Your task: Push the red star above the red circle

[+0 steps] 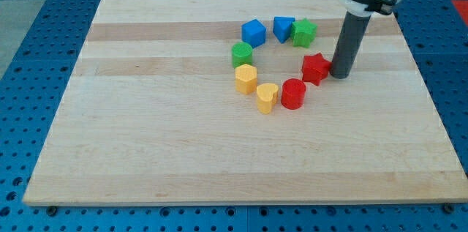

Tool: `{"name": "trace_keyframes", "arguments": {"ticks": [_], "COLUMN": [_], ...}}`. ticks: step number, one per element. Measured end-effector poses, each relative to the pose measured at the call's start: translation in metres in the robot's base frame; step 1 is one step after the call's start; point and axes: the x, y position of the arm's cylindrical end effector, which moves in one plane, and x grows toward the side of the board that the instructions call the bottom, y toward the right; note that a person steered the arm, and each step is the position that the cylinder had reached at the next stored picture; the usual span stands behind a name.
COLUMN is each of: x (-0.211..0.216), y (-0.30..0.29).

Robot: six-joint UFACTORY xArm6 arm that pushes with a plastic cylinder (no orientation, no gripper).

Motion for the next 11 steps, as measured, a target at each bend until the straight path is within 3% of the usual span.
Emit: {"name": "trace_keyframes", "arguments": {"ticks": [11], "x": [-0.01], "y": [-0.04]}}
